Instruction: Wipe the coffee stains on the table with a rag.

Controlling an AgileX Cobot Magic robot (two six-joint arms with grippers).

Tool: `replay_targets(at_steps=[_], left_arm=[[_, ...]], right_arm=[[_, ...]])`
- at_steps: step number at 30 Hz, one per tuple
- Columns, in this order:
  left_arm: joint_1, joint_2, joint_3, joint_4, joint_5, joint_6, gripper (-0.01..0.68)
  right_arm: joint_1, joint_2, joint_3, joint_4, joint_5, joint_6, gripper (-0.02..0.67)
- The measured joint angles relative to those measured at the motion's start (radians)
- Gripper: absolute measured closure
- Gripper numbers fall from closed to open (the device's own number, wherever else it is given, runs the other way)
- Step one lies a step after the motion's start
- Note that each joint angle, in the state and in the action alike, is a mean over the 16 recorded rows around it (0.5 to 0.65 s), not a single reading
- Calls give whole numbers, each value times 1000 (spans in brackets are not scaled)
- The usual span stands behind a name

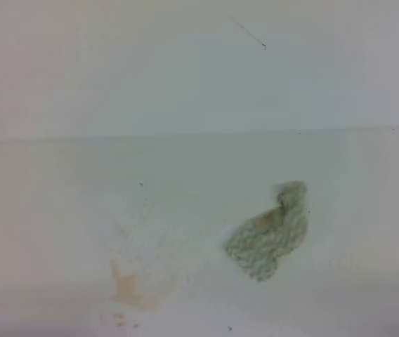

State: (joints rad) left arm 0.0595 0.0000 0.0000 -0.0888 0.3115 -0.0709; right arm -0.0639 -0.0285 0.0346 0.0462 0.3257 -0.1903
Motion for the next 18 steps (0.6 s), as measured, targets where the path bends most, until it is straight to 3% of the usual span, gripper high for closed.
replay_targets(at_steps=[18], left_arm=[[0, -2, 2, 0, -1, 0, 675]], right_arm=[[0, 0, -2, 0, 0, 0, 648]])
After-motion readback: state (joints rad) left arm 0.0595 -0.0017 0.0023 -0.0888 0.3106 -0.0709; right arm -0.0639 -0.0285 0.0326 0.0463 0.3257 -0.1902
